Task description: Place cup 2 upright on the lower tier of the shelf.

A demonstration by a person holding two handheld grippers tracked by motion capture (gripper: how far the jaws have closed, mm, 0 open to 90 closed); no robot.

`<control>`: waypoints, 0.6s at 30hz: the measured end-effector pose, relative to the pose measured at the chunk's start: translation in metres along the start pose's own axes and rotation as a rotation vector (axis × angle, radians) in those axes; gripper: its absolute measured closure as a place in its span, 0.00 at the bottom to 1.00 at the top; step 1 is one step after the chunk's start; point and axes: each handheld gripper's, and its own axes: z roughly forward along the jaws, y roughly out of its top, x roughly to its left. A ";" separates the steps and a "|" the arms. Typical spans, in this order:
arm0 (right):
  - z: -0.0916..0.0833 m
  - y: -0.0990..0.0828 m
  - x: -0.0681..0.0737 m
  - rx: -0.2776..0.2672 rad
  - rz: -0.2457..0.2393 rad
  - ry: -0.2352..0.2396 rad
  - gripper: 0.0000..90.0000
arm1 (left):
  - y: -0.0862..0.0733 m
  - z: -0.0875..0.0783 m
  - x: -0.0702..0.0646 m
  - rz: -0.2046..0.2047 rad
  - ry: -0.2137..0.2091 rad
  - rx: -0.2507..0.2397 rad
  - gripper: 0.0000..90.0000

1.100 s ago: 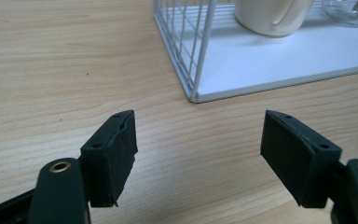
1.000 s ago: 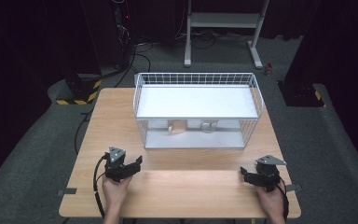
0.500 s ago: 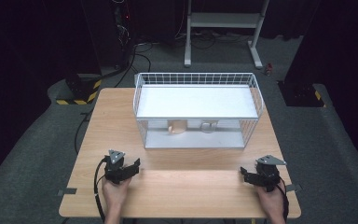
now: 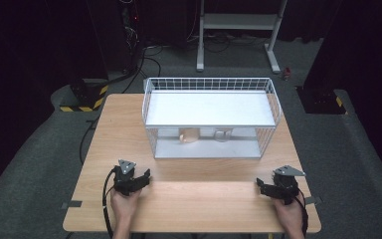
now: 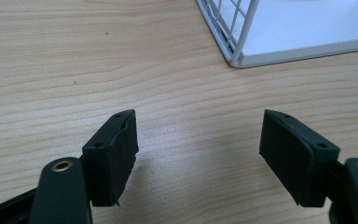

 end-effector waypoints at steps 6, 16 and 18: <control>0.000 0.000 0.000 -0.001 0.000 -0.001 0.24 | -0.001 0.006 0.001 0.008 0.010 0.006 0.31; 0.000 0.000 0.000 -0.001 0.001 0.000 0.24 | 0.001 0.010 0.000 0.016 0.034 0.027 0.32; 0.000 0.000 0.000 0.000 0.003 0.001 0.24 | 0.001 0.010 -0.002 0.034 0.043 0.039 0.31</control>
